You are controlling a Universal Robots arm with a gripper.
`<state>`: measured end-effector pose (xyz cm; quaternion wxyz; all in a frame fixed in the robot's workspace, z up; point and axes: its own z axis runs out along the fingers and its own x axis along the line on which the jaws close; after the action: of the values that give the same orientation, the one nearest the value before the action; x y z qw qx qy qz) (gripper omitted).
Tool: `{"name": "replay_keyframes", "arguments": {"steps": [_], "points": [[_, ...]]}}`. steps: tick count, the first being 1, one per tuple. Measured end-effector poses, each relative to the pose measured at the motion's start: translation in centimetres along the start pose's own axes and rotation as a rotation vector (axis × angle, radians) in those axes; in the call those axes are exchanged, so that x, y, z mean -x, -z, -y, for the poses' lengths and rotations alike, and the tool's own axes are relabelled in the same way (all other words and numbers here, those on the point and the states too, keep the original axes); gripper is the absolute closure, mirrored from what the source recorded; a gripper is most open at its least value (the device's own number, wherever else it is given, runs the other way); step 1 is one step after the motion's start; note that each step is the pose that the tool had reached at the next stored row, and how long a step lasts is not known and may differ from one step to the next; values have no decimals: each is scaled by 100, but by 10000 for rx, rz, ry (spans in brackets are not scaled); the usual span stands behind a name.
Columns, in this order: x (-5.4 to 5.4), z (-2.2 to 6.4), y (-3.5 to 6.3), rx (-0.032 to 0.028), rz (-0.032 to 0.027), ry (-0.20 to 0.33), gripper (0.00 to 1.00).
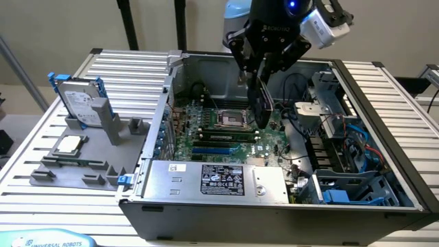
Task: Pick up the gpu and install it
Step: 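Insert the gpu into the slot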
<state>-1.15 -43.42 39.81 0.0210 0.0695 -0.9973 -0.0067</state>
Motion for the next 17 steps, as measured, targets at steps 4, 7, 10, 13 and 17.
{"name": "replay_keyframes", "arguments": {"steps": [4,7,10,13,17], "points": [[1,0,-28,-29,-12,724,73],[2,1,-49,-51,-20,1268,73],[3,1,-77,-75,-29,1823,73],[4,2,-107,-97,-36,2361,73],[6,2,-147,-126,-43,3087,73]]}}
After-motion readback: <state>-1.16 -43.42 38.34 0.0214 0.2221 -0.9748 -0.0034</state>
